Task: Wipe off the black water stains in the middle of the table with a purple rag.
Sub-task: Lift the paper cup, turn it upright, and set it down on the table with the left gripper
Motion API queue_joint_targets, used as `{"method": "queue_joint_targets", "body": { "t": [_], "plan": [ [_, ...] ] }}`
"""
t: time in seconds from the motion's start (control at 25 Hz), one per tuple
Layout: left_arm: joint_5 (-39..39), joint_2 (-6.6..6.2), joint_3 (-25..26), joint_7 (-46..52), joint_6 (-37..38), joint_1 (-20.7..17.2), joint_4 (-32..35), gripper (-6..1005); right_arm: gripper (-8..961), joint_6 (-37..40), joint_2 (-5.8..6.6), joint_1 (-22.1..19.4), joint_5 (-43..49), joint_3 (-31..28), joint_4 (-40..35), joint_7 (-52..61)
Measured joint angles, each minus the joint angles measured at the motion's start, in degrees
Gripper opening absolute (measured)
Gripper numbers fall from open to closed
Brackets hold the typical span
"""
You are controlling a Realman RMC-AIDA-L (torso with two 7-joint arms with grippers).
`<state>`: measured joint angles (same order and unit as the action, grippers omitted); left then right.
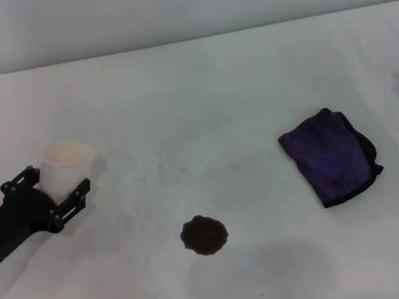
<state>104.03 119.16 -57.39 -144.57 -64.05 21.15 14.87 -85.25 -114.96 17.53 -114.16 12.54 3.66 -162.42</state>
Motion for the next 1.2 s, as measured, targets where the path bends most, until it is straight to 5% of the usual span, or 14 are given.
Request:
{"method": "queue_joint_targets", "body": {
  "t": [1.04, 1.2],
  "plan": [
    [6.23, 0.37, -0.22, -13.31, -3.59, -6.60, -2.87, 696, 872, 1.97, -0.02, 0.97, 0.00, -0.17, -0.07, 0.00],
    [6.30, 0.21, -0.25, -13.49, -3.38, -6.31, -4.13, 759, 872, 2.26, -0.08, 1.10, 0.00, 0.00, -0.42, 0.00]
  ]
}}
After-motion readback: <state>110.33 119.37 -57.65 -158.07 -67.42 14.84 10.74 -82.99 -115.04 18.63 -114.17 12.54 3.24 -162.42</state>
